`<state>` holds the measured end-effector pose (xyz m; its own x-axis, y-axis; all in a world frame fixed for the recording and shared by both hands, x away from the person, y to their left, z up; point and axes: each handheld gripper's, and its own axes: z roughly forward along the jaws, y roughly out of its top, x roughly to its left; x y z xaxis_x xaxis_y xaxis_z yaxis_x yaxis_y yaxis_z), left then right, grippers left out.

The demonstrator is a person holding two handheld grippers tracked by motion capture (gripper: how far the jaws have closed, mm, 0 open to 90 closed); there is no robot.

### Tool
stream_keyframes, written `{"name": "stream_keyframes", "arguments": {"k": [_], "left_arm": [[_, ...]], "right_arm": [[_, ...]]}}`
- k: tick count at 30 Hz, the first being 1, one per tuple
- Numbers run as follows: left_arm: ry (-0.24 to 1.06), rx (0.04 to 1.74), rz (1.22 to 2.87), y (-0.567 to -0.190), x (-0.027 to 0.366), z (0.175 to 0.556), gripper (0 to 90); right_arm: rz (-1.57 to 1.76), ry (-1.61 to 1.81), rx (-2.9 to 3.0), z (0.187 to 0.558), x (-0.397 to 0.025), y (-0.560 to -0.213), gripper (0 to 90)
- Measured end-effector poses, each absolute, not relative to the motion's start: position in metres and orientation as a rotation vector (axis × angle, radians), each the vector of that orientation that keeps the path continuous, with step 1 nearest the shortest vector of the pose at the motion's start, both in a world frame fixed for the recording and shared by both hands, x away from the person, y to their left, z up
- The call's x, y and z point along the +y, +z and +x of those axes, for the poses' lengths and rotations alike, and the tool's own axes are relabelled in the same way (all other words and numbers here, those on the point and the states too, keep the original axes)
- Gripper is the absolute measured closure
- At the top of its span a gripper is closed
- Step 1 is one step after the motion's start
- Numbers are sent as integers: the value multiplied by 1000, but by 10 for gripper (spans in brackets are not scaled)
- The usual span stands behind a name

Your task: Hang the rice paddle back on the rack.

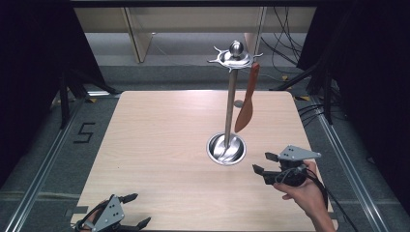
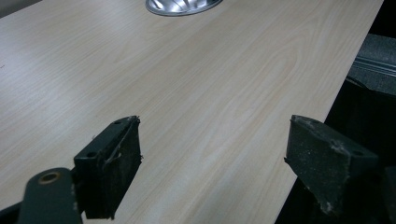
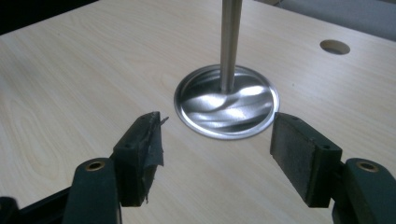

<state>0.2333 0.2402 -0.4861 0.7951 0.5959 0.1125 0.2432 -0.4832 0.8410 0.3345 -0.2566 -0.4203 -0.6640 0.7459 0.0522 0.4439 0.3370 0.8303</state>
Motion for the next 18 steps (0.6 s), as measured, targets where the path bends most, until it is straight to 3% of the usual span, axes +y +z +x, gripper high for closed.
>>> {"name": "stream_keyframes", "arguments": {"k": [18], "left_arm": [[487, 629, 2060, -487, 240, 232, 174]], "right_arm": [[1087, 1194, 2333, 323, -259, -450, 340]]}}
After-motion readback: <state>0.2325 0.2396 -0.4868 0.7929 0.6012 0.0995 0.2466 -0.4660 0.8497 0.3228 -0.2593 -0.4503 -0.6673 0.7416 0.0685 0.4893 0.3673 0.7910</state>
